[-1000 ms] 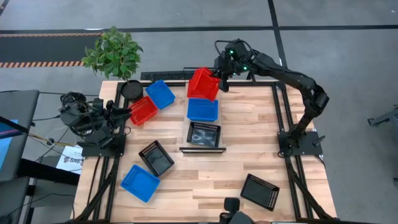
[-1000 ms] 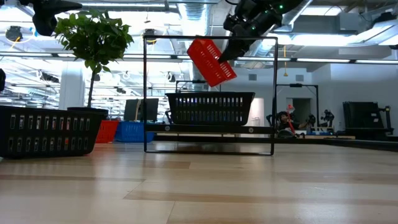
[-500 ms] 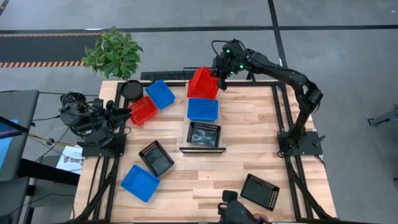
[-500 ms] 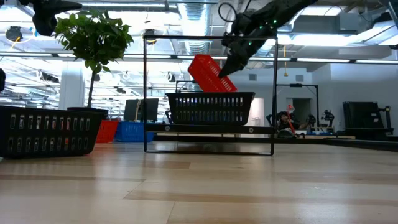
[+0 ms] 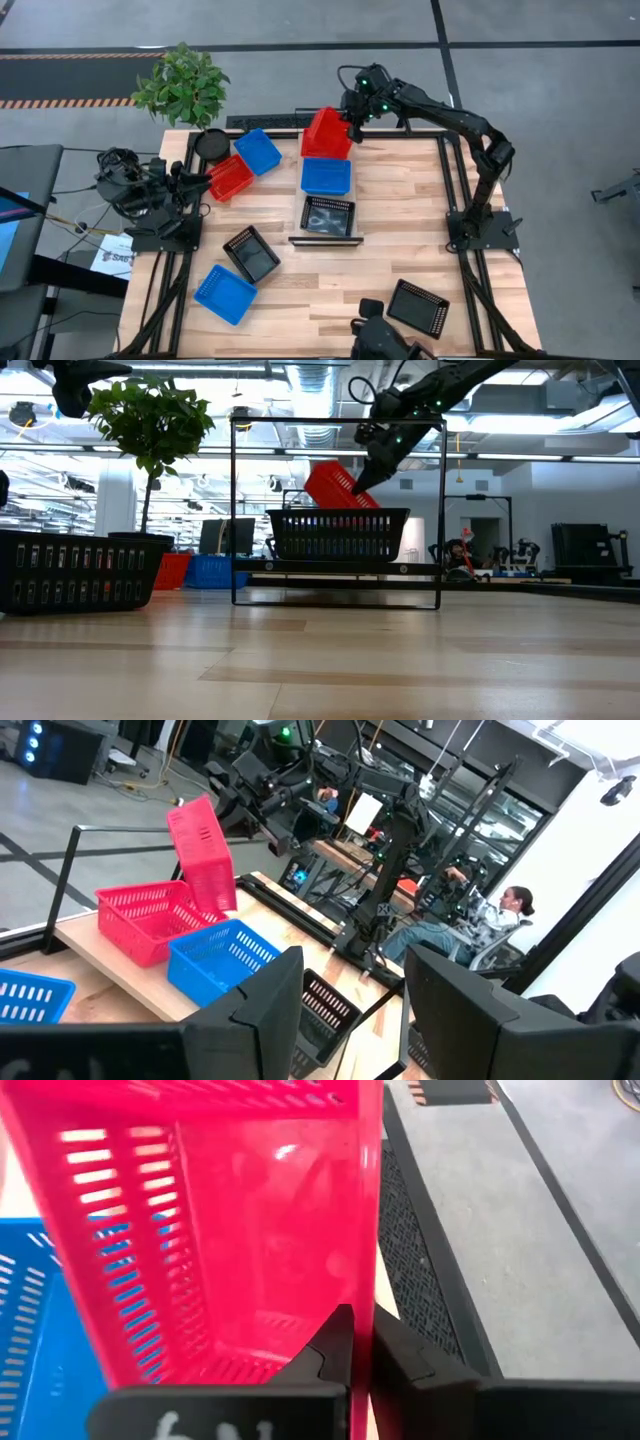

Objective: Stack baskets on shelf by color
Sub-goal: Stack the bottom red bin on the red bin on the shelf

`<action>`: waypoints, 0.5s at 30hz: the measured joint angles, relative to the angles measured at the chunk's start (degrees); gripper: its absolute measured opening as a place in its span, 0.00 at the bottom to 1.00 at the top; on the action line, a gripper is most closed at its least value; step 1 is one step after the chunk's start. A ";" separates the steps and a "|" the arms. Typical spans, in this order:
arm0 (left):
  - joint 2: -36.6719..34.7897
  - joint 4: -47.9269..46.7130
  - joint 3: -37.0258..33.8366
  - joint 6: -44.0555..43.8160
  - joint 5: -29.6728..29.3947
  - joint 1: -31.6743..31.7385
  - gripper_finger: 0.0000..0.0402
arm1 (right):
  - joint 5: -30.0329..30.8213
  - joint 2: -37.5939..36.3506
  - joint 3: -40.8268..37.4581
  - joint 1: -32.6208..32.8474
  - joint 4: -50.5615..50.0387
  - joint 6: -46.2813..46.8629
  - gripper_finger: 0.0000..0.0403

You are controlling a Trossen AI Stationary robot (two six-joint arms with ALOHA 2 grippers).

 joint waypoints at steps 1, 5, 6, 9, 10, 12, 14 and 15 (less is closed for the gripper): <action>0.00 0.00 0.00 0.01 0.00 -0.01 0.42 | 0.18 0.00 0.00 -0.05 -0.17 -0.21 0.12; 0.00 0.00 0.00 0.01 -0.04 -0.01 0.42 | 0.25 0.00 0.00 -0.27 -0.14 -0.23 0.14; 0.00 0.00 0.00 0.03 -0.04 0.00 0.42 | 0.33 0.00 0.00 -0.29 -0.17 -0.23 0.15; 0.00 0.00 0.00 0.03 -0.07 0.00 0.42 | 0.36 0.00 0.00 -0.64 -0.17 -0.21 0.15; 0.00 0.00 0.00 0.05 -0.08 -0.01 0.42 | 0.36 0.00 0.00 -0.65 -0.17 -0.21 0.16; 0.00 0.00 0.00 0.13 -0.16 -0.02 0.42 | 0.36 0.00 0.00 -0.65 -0.17 -0.21 0.17; 0.00 0.00 0.00 0.27 -0.17 -0.02 0.42 | 0.36 0.00 0.00 -0.67 -0.17 -0.21 0.17; 0.00 -0.02 0.00 0.28 -0.17 0.00 0.42 | 0.36 0.00 0.00 -0.67 -0.18 -0.21 0.18</action>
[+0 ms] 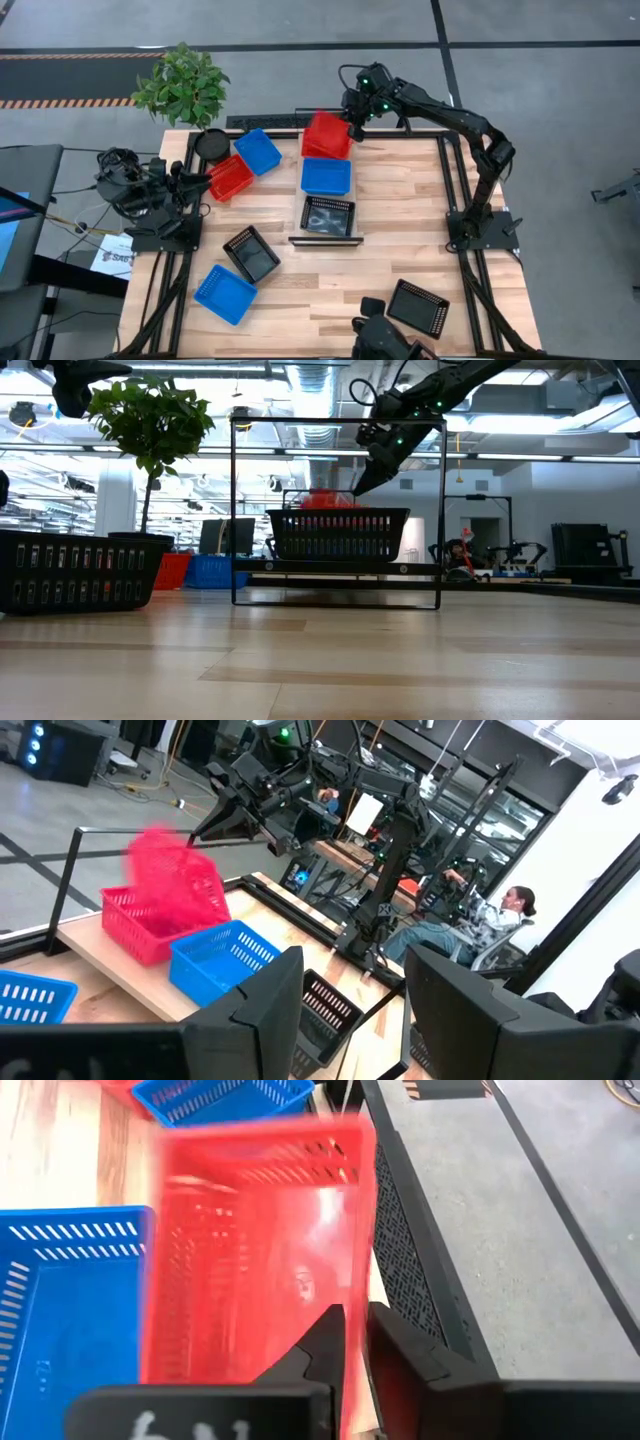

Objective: Stack baskets on shelf by color
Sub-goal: Stack the bottom red bin on the red bin on the shelf

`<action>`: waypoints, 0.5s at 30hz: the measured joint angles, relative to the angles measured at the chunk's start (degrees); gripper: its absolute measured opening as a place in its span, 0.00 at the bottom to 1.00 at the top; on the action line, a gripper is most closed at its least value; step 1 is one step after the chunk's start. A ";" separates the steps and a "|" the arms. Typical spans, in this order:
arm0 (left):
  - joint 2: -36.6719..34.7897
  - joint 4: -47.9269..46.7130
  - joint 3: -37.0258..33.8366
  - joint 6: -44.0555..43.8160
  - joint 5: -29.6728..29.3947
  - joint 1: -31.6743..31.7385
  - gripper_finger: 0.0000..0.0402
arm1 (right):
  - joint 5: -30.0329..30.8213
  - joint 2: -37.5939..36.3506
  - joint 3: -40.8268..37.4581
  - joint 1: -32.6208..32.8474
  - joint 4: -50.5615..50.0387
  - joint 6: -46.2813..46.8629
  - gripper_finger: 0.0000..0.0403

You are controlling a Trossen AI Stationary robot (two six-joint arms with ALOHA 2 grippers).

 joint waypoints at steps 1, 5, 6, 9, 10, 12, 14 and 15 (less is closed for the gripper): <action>0.00 0.00 0.00 0.02 -0.02 0.00 0.42 | 0.00 0.00 0.00 0.02 -0.01 0.00 0.18; 0.00 -0.32 0.00 0.02 -0.64 -0.01 0.42 | 0.00 0.00 0.00 0.02 -0.01 0.02 0.20; 0.00 -0.49 0.00 0.02 -0.69 0.00 0.42 | 0.00 0.00 0.00 0.02 -0.01 0.02 0.20; 0.00 -0.57 0.00 0.03 -0.87 0.00 0.42 | 0.00 0.00 0.00 0.02 -0.01 0.82 0.24; 0.00 -0.57 0.00 0.04 -0.87 0.00 0.42 | 0.00 0.00 0.00 0.02 0.01 1.27 0.25; 0.00 -0.57 0.00 0.04 -0.87 -0.01 0.42 | 0.00 -0.03 0.02 0.02 0.12 2.49 0.28; 0.00 -0.57 0.00 0.04 -0.87 -0.01 0.42 | 0.00 -0.11 0.00 0.02 0.63 4.12 0.30; 0.00 -0.57 0.00 0.04 -0.87 -0.02 0.42 | 0.00 -0.13 0.00 0.02 1.57 5.55 0.31</action>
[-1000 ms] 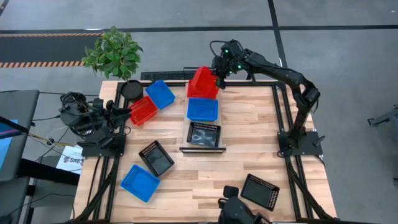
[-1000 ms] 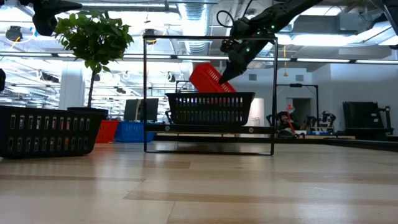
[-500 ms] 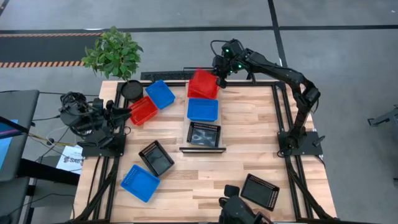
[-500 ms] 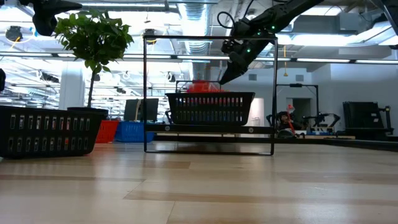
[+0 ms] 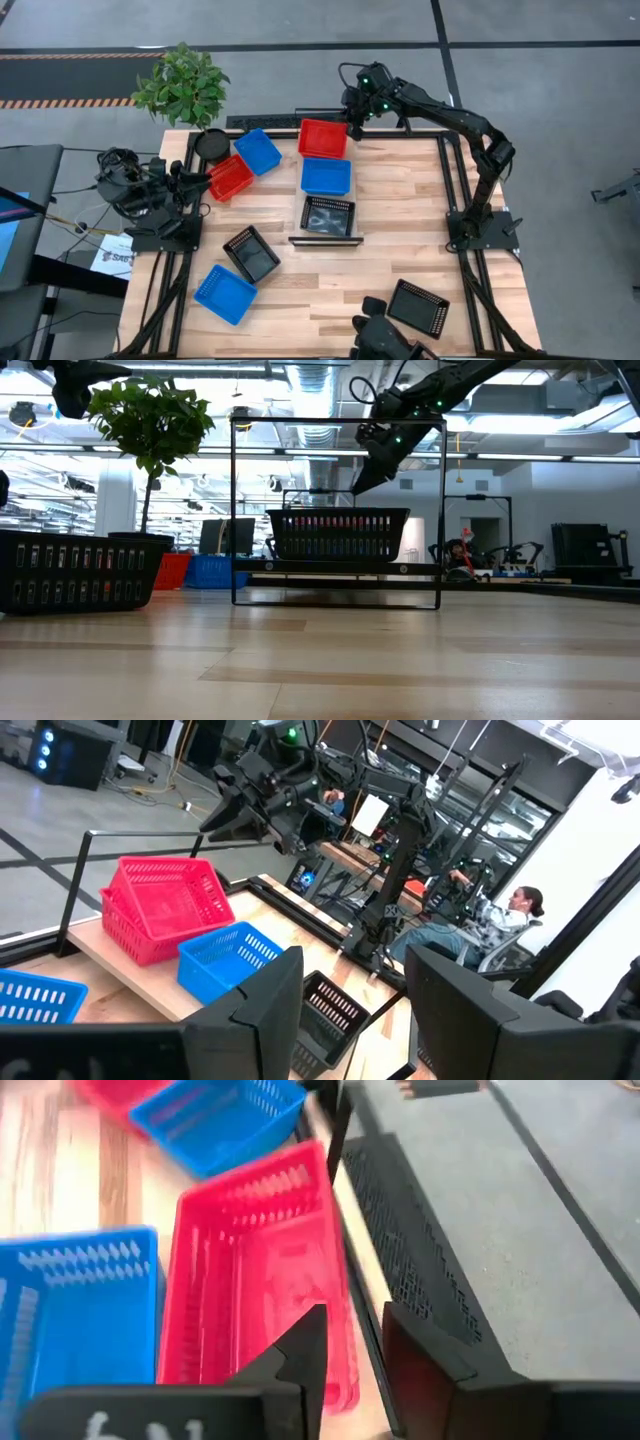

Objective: Stack baskets on shelf by color
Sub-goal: Stack the bottom red bin on the red bin on the shelf

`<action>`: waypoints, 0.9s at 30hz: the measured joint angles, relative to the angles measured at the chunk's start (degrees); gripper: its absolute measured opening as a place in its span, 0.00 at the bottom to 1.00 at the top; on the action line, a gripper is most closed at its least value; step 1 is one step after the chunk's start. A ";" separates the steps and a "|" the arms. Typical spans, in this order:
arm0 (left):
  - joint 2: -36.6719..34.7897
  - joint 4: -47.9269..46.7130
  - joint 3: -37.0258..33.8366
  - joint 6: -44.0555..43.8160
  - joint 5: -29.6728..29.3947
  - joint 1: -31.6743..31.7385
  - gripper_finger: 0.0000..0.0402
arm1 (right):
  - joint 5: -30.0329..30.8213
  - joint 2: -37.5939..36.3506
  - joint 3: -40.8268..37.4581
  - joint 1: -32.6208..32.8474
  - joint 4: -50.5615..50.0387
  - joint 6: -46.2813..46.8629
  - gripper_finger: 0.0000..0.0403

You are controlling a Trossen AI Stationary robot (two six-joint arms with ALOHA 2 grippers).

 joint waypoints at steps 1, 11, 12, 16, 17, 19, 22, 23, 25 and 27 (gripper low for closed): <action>0.00 -0.01 0.00 0.00 -0.01 0.02 0.42 | 0.00 0.00 0.02 0.00 1.30 2.12 0.32; 0.00 -1.27 0.00 -0.17 -0.55 0.02 0.42 | 5.08 0.09 0.04 4.01 10.16 12.55 0.29; 0.00 -1.33 0.00 -0.22 -0.43 0.02 0.42 | 5.89 0.11 0.04 4.44 10.11 12.45 0.28; 0.00 -1.60 0.00 -0.24 -0.18 0.02 0.42 | 10.77 0.86 0.09 5.39 10.69 12.44 0.27; 0.00 -1.60 0.00 -0.23 -0.17 0.02 0.42 | 11.77 1.35 0.17 5.70 11.06 12.64 0.27; 0.00 -1.60 0.00 -0.22 -0.14 0.00 0.42 | 12.53 2.47 0.00 5.61 9.93 13.25 0.26; -0.01 -1.68 0.00 -0.23 -0.05 0.02 0.42 | 13.65 4.50 0.03 5.80 10.70 13.09 0.27; -0.02 -1.74 0.00 -0.24 -0.02 0.01 0.42 | 13.86 5.19 0.04 5.84 11.05 13.10 0.27; -0.02 -2.00 0.00 -0.26 -0.01 0.00 0.42 | 13.99 6.18 0.02 5.79 10.98 13.37 0.27; -0.02 -1.99 0.00 -0.26 -0.01 0.02 0.42 | 14.18 6.64 0.04 5.79 11.43 13.81 0.27</action>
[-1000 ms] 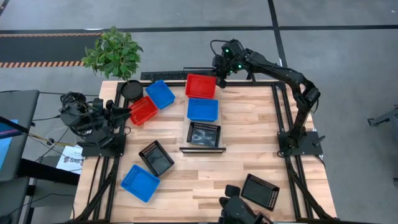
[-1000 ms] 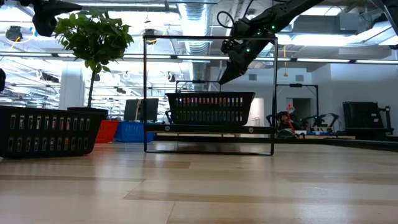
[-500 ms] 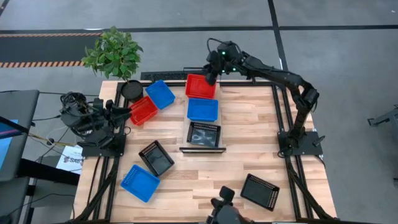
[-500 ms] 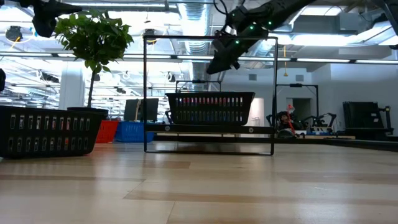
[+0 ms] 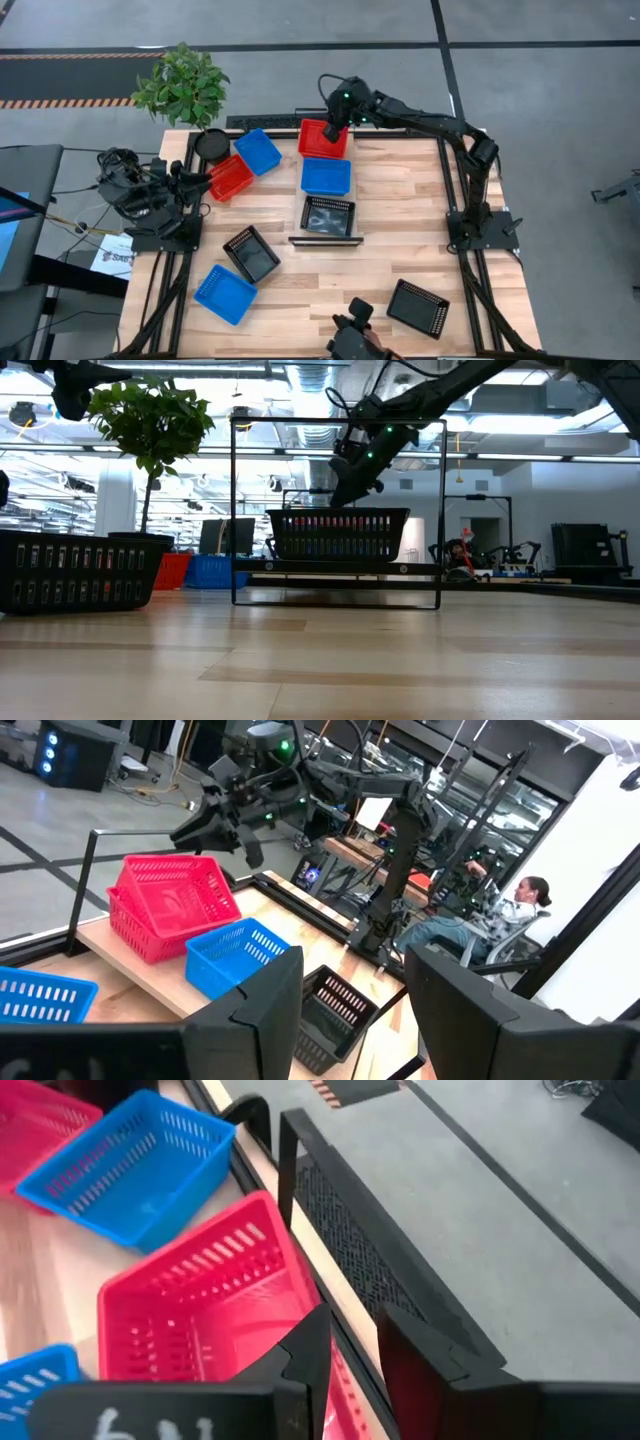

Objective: Stack baskets on shelf by color
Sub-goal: Stack the bottom red bin on the red bin on the shelf, then stack the top blue bin on the blue bin on the shelf

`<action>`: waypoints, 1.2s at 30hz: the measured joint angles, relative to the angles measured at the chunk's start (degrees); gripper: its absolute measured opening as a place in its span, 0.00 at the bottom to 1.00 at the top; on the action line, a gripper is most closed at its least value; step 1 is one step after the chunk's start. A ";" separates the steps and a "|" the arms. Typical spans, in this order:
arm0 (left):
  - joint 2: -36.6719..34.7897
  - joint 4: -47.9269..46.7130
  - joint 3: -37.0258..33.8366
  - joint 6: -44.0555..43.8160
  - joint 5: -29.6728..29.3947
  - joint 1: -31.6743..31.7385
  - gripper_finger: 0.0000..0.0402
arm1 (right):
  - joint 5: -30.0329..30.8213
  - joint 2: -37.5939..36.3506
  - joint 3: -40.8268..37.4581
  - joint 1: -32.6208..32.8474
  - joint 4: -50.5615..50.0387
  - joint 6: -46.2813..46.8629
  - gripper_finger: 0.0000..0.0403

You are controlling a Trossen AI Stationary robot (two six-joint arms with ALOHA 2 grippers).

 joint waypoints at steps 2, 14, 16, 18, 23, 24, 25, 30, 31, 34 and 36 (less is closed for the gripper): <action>0.00 0.00 0.00 -0.02 0.00 0.00 0.42 | 0.57 0.06 0.01 -0.04 -1.16 0.15 0.27; 0.00 0.00 0.00 -0.46 -0.07 0.00 0.42 | 0.98 1.10 -0.01 -0.07 -1.38 -0.32 0.27; 0.00 -0.06 0.00 -0.58 -0.04 -0.01 0.42 | 0.94 1.10 -0.01 -0.02 -1.41 -0.47 0.27; 0.00 -0.53 0.00 -0.64 -0.07 -0.02 0.42 | 0.90 0.67 -0.03 0.06 -1.64 -0.22 0.27; 0.00 -0.98 0.00 -1.05 -0.13 0.00 0.42 | 0.70 -3.19 -0.04 1.44 -2.64 0.71 0.26; 0.00 -0.96 0.00 -1.05 -0.17 -0.02 0.42 | 0.68 -4.24 -0.04 1.97 -2.88 0.57 0.26; 0.00 -0.95 0.00 -1.06 -0.38 -0.01 0.42 | 0.64 -5.38 -0.02 2.39 -3.36 0.60 0.26; 0.02 -0.90 0.00 -1.67 -2.01 -0.01 0.42 | 0.62 -12.18 0.01 4.85 -7.76 1.44 0.26; 0.02 -0.90 0.00 -1.70 -2.15 -0.01 0.42 | 0.64 -13.41 0.01 5.30 -8.76 2.12 0.26; 0.02 -0.90 0.00 -1.66 -2.62 -0.02 0.42 | 0.64 -16.37 0.02 6.63 -13.36 3.46 0.26; 0.02 -1.02 0.00 -1.77 -2.47 -0.01 0.42 | 0.64 -17.69 0.01 7.40 -17.15 4.08 0.26</action>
